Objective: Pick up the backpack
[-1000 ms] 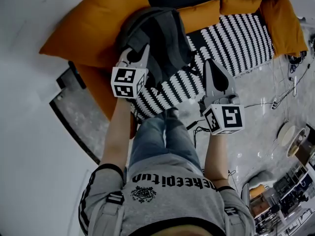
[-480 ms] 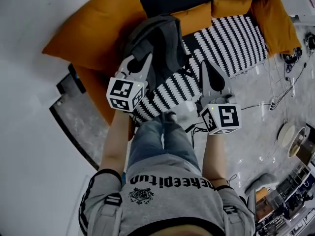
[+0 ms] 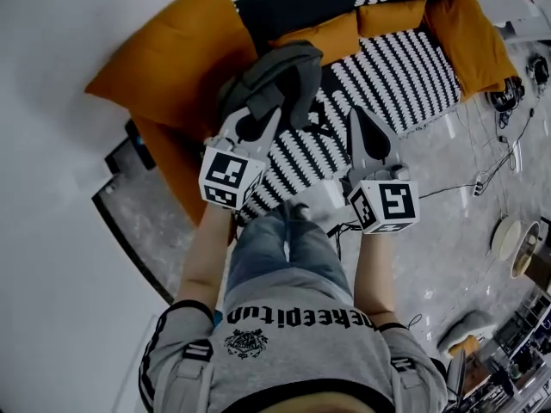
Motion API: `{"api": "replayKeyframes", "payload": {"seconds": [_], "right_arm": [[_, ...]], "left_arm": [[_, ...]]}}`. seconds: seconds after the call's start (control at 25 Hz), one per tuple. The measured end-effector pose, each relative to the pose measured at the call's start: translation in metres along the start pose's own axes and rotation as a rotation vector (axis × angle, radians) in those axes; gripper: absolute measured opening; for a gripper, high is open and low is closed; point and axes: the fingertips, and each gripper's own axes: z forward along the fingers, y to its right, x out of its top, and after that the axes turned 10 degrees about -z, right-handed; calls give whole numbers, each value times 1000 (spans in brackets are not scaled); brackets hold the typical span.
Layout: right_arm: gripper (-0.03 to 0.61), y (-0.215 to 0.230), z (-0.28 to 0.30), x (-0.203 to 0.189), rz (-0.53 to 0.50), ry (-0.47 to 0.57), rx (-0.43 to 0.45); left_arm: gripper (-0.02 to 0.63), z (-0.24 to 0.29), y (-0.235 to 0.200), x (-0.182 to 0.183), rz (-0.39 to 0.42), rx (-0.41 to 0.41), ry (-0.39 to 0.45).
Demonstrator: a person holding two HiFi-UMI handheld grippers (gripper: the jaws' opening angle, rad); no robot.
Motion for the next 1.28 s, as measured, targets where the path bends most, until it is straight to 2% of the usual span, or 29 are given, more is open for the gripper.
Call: {"api": "replayKeyframes", "payload": {"seconds": [0.16,0.52,1.28], "right_arm": [[2,2,-11,13,-11,22,-2],[2,8,-32,36,-26,70,18],[2,-13,-74,83,-86,162,85]], "left_arm": [[44,-9,15,14,33,4,9],[45,-36,33,51,84,71,63],[46,-112,79,113,94,174,238]]}}
